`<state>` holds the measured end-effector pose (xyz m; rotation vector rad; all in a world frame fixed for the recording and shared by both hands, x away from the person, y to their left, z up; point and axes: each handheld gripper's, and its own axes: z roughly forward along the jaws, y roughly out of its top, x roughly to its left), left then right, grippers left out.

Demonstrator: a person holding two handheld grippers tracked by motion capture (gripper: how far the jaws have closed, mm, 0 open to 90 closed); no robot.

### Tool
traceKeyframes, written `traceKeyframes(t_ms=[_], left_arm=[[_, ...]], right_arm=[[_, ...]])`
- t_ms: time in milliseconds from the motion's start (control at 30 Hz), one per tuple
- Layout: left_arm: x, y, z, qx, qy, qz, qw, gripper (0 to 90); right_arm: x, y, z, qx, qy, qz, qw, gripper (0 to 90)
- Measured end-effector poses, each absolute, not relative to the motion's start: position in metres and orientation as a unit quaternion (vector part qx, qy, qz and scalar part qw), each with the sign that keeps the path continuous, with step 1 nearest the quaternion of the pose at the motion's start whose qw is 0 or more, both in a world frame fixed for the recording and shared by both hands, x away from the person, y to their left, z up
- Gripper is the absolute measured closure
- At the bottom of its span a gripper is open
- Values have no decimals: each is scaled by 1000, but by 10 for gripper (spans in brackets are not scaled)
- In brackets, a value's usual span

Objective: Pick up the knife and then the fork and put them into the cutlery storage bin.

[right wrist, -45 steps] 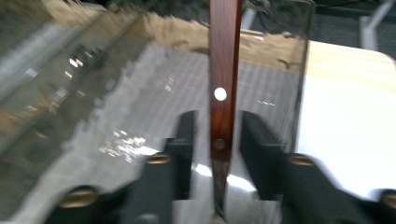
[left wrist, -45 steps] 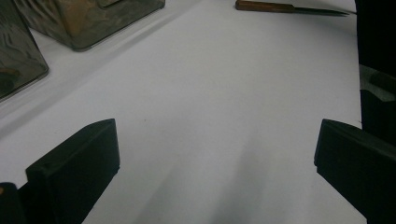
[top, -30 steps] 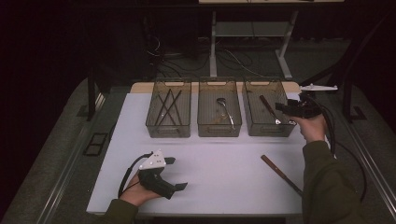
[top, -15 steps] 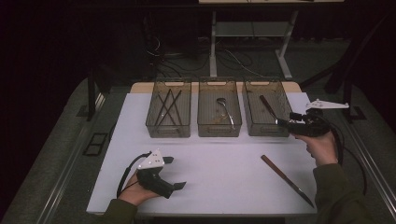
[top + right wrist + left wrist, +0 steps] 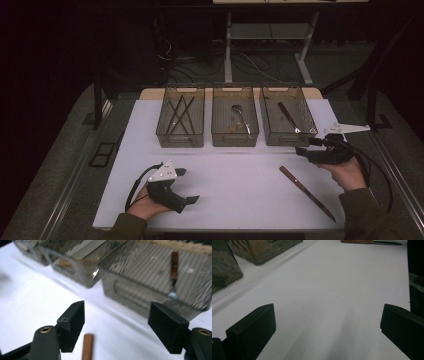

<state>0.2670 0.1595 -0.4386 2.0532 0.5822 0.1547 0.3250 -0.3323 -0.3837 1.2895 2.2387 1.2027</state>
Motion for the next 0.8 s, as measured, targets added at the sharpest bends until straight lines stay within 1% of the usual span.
traceKeyframes(t_ms=[633, 800], left_arm=[[267, 160, -438, 844, 235, 64, 477, 0], [267, 159, -438, 845, 234, 63, 477, 0]], right_arm=[[291, -323, -391, 416, 823, 372, 107, 293], [285, -323, -394, 420, 834, 346, 93, 339]])
